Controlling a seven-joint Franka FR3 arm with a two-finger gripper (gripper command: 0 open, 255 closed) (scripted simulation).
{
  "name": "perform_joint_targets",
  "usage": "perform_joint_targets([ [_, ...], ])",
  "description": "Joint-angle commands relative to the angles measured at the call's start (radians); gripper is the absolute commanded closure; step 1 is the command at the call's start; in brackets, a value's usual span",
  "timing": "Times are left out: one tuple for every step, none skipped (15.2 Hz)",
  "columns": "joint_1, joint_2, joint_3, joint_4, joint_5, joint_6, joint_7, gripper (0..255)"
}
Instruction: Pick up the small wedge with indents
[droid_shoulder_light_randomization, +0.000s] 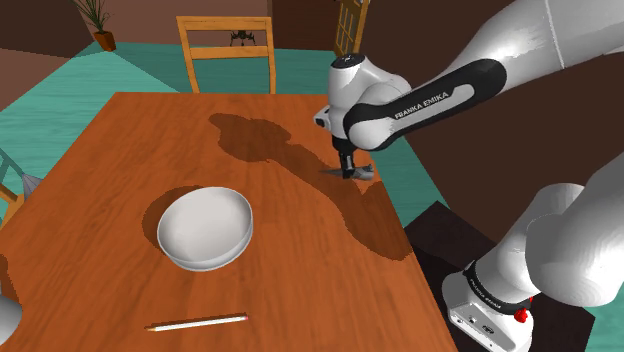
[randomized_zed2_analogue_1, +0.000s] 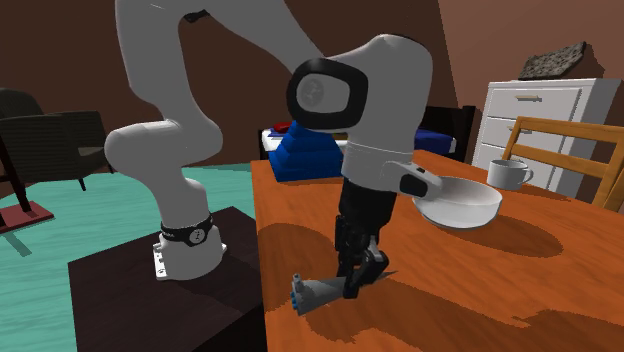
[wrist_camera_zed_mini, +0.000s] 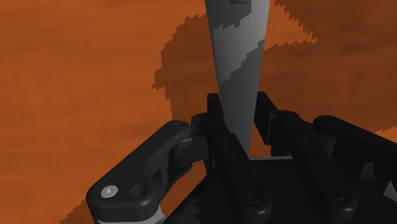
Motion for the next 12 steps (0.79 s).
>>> perform_joint_targets([
  [0.0, -0.016, 0.0, 0.011, 0.004, -0.027, -0.007, 255],
  [0.0, -0.025, 0.0, 0.016, 0.005, -0.04, -0.01, 255],
  [0.001, -0.033, 0.0, 0.022, 0.007, -0.054, -0.012, 255],
  [0.001, -0.041, 0.0, 0.027, 0.009, -0.068, -0.015, 255],
  [0.001, -0.049, 0.001, 0.033, 0.011, -0.081, -0.017, 255],
  [0.002, -0.057, 0.001, 0.039, 0.012, -0.095, -0.02, 255],
  [0.002, -0.065, 0.001, 0.045, 0.014, -0.109, -0.023, 255],
  [0.002, -0.072, 0.001, 0.052, 0.016, -0.123, -0.025, 255],
  [0.003, -0.079, 0.002, 0.058, 0.017, -0.136, -0.027, 255],
  [0.003, -0.086, 0.002, 0.065, 0.019, -0.15, -0.03, 255],
  [0.003, -0.087, 0.002, 0.066, 0.019, -0.152, -0.03, 255],
  [0.003, -0.087, 0.002, 0.066, 0.019, -0.152, -0.03, 255],
])
